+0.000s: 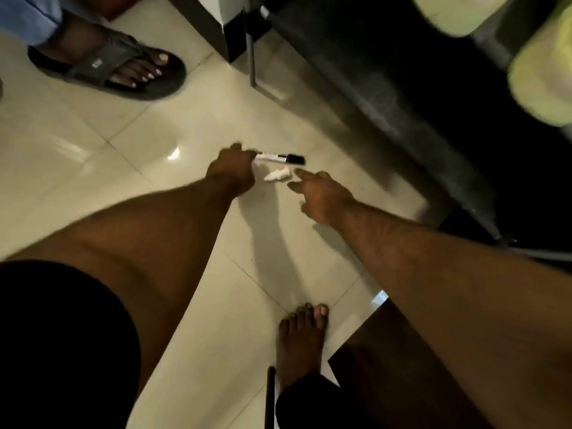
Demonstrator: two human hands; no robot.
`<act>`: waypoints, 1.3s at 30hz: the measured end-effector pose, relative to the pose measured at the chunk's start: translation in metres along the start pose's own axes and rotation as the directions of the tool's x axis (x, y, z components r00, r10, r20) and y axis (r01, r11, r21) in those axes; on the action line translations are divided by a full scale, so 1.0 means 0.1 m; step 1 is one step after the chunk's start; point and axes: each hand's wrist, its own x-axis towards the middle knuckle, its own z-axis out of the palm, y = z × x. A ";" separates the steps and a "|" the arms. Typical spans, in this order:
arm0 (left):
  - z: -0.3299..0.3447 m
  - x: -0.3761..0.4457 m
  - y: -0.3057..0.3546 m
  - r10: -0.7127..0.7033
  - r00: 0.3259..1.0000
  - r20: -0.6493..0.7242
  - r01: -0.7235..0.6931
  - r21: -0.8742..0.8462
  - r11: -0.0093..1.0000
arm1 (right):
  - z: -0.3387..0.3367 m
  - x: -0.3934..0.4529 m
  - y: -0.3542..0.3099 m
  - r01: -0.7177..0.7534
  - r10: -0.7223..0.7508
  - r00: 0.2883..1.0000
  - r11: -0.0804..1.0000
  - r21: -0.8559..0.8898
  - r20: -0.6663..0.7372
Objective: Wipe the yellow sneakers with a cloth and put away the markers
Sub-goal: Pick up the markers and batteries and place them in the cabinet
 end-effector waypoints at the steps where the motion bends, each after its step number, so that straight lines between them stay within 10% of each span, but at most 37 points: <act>1: 0.03 0.07 0.01 0.010 1.000 0.009 -0.010 0.030 1.000 | 0.05 0.08 0.00 0.012 -0.012 1.000 1.000 -0.004 0.016; 11: 0.30 0.25 -0.16 0.066 0.986 -0.150 -0.041 0.167 0.985 | 0.50 0.54 0.01 0.136 -0.137 0.991 0.990 -0.039 -0.013; 20: 0.77 -0.38 0.03 -0.187 0.966 0.179 0.253 -0.494 0.832 | 0.74 0.17 0.46 -0.245 0.240 0.966 0.969 -0.040 -0.100; 28: 0.44 -1.46 0.96 -0.163 0.981 0.108 0.192 -0.692 0.696 | 0.08 -1.16 0.51 -0.091 0.178 0.972 0.888 0.450 -0.155; 39: -1.44 -3.96 2.67 0.390 0.920 0.039 -0.276 -0.642 0.715 | -1.10 -5.13 0.20 -0.141 0.588 0.567 0.760 0.635 -0.578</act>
